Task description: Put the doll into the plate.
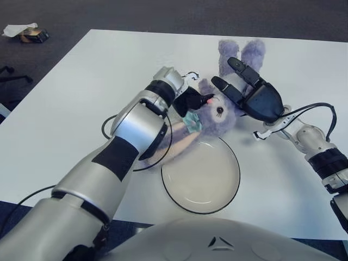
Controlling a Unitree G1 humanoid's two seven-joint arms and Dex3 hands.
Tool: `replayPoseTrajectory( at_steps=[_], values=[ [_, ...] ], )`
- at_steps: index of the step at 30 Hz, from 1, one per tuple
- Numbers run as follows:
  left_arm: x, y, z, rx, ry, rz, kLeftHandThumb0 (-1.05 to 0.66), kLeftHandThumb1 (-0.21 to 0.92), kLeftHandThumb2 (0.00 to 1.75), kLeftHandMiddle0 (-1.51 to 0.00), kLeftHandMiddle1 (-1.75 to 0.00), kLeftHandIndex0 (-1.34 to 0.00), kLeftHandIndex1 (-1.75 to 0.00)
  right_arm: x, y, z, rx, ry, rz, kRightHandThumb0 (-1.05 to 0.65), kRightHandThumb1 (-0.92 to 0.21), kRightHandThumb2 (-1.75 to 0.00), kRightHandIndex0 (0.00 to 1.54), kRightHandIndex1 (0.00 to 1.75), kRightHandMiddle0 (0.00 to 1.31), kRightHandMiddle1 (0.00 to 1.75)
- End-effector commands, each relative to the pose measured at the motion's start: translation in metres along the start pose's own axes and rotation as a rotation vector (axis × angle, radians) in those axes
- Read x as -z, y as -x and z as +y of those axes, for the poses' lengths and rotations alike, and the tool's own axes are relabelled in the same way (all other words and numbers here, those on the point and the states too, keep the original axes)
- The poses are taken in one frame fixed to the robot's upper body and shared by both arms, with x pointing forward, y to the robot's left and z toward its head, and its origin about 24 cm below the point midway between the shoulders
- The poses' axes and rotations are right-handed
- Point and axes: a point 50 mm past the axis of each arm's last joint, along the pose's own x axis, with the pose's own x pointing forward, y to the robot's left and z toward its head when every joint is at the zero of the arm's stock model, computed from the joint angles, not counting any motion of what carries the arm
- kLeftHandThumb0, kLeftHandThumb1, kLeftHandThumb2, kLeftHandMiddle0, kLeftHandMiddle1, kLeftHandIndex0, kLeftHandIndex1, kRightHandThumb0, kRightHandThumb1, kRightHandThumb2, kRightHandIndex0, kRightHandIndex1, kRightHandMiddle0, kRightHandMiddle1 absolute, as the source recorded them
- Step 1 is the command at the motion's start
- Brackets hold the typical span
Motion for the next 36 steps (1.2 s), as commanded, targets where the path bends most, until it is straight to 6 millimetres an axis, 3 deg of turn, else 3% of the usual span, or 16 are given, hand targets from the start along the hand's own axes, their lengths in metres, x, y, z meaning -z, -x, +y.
replayPoseTrajectory(
  at_steps=[1, 3, 8, 14, 20, 21, 22, 23, 24, 25, 28, 32, 34, 35, 36],
  values=[
    [0.020, -0.022, -0.011, 0.360, 0.047, -0.145, -0.74, 0.89, 1.08, -0.07, -0.20, -0.03, -0.22, 0.002, -0.006, 0.001, 0.011, 0.039, -0.075, -0.79, -0.92, -0.43, 0.00, 0.00, 0.00, 0.14],
    [0.010, -0.015, -0.013, 0.320, 0.086, -0.090, -0.76, 0.91, 1.04, -0.03, -0.08, -0.01, -0.09, 0.003, -0.005, 0.001, 0.008, 0.031, -0.068, -0.80, -0.92, -0.46, 0.00, 0.00, 0.00, 0.14],
    [-0.011, -0.004, -0.017, 0.203, 0.064, -0.011, -0.77, 0.92, 0.97, 0.00, -0.01, 0.00, -0.01, 0.004, -0.006, 0.002, 0.002, 0.009, -0.057, -0.80, -0.92, -0.48, 0.00, 0.00, 0.00, 0.16],
    [-0.010, -0.004, -0.019, 0.159, 0.012, 0.162, -0.67, 0.92, 0.92, -0.05, -0.03, -0.01, -0.01, 0.005, -0.005, 0.002, 0.002, 0.002, -0.039, -0.79, -0.92, -0.47, 0.00, 0.00, 0.00, 0.16],
    [-0.008, -0.007, -0.020, 0.173, 0.042, 0.169, -0.62, 0.92, 0.93, -0.03, -0.01, 0.00, -0.01, 0.005, -0.004, 0.002, -0.002, -0.010, -0.025, -0.78, -0.92, -0.51, 0.00, 0.00, 0.00, 0.18],
    [-0.007, -0.009, -0.021, 0.184, 0.070, 0.162, -0.57, 0.92, 0.90, -0.07, -0.43, -0.01, -0.15, 0.005, -0.004, 0.003, 0.001, -0.012, -0.019, -0.78, -0.92, -0.52, 0.00, 0.00, 0.00, 0.20],
    [-0.006, -0.010, -0.022, 0.192, 0.090, 0.157, -0.51, 0.91, 0.87, -0.18, -0.90, -0.01, -0.43, 0.005, -0.004, 0.003, 0.002, -0.014, -0.015, -0.77, -0.92, -0.54, 0.01, 0.01, 0.00, 0.23],
    [-0.005, -0.011, -0.022, 0.197, 0.114, 0.154, -0.49, 0.90, 0.86, -0.22, -1.07, 0.00, -0.54, 0.005, -0.004, 0.003, 0.004, -0.017, -0.010, -0.77, -0.92, -0.55, 0.02, 0.01, 0.00, 0.25],
    [-0.005, -0.011, -0.022, 0.199, 0.126, 0.153, -0.44, 0.87, 0.87, -0.39, -1.31, 0.00, -0.83, 0.005, -0.004, 0.003, 0.005, -0.020, -0.007, -0.76, -0.92, -0.56, 0.03, 0.02, 0.00, 0.29],
    [-0.003, -0.011, -0.022, 0.198, 0.144, 0.154, -0.43, 0.85, 0.88, -0.46, -1.40, 0.00, -0.94, 0.005, -0.003, 0.003, 0.006, -0.024, -0.002, -0.75, -0.92, -0.57, 0.04, 0.02, 0.00, 0.31],
    [-0.002, -0.009, -0.021, 0.189, 0.151, 0.156, -0.37, 0.90, 0.64, -0.76, -1.63, -0.13, -1.48, 0.005, -0.003, 0.003, 0.004, -0.048, 0.017, -0.72, -0.92, -0.60, 0.11, 0.05, 0.00, 0.46],
    [-0.010, -0.005, -0.020, 0.136, 0.056, 0.193, -0.35, 0.90, 0.57, -0.93, -1.72, -0.19, -1.68, 0.005, -0.002, 0.002, 0.008, -0.089, 0.047, -0.68, -0.92, -0.67, 0.20, 0.17, 0.00, 0.69],
    [-0.022, -0.001, -0.025, 0.079, -0.006, 0.276, -0.35, 0.88, 0.59, -0.98, -1.73, -0.21, -1.71, 0.005, -0.001, 0.002, 0.018, -0.098, 0.060, -0.67, -0.92, -0.70, 0.15, 0.50, 0.00, 0.89],
    [-0.025, 0.000, -0.026, 0.065, -0.019, 0.296, -0.35, 0.87, 0.60, -1.01, -1.74, -0.22, -1.72, 0.005, -0.001, 0.002, 0.021, -0.100, 0.063, -0.66, -0.92, -0.72, 0.11, 0.76, 0.00, 1.02],
    [-0.026, 0.001, -0.026, 0.047, -0.036, 0.321, -0.35, 0.86, 0.61, -1.02, -1.74, -0.22, -1.73, 0.005, -0.001, 0.002, 0.026, -0.101, 0.067, -0.66, -0.92, -0.72, 0.09, 0.85, 0.00, 1.07]
  ],
)
